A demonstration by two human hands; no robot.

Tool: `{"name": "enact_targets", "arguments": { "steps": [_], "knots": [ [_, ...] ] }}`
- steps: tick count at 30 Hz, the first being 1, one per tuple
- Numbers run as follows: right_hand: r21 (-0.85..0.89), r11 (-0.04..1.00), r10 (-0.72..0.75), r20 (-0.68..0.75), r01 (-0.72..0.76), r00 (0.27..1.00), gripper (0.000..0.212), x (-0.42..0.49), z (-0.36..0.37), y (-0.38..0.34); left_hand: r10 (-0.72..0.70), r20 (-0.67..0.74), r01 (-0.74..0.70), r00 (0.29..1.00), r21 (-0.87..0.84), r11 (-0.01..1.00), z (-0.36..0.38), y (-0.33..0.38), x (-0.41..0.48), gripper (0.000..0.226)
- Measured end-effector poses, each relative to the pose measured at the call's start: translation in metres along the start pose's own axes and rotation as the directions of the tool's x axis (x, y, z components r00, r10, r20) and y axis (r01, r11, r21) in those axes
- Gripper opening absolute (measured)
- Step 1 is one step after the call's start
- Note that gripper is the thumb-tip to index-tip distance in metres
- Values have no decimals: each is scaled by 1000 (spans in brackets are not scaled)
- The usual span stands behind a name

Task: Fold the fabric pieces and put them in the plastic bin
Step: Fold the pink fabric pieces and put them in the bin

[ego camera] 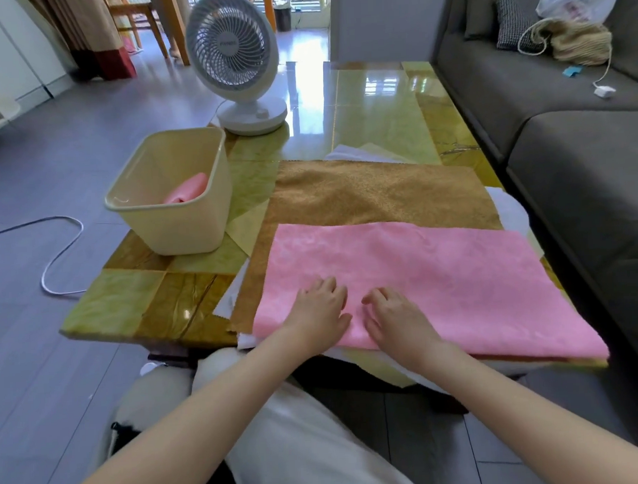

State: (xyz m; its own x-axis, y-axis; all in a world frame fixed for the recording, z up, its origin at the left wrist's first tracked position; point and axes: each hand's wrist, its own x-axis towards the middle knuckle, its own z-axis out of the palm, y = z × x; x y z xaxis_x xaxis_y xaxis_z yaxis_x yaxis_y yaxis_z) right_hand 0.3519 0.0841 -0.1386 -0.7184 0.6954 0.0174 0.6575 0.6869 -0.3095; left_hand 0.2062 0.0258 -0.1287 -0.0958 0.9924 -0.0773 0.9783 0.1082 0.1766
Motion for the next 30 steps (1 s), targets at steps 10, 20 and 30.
{"name": "enact_targets", "arguments": {
  "steps": [10,20,30],
  "knots": [
    [-119,992,-40,47,46,998,45,-54,4,26,20,37,-24,999,105,994,12,4,-36,46],
    [-123,992,26,-10,-27,1000,29,-63,-21,47,12,9,-13,1000,59,998,0,7,-42,25],
    [-121,985,120,-16,-121,993,37,-68,-47,76,-11,30,11,999,-2,1000,-17,5,-42,27]
  ]
}}
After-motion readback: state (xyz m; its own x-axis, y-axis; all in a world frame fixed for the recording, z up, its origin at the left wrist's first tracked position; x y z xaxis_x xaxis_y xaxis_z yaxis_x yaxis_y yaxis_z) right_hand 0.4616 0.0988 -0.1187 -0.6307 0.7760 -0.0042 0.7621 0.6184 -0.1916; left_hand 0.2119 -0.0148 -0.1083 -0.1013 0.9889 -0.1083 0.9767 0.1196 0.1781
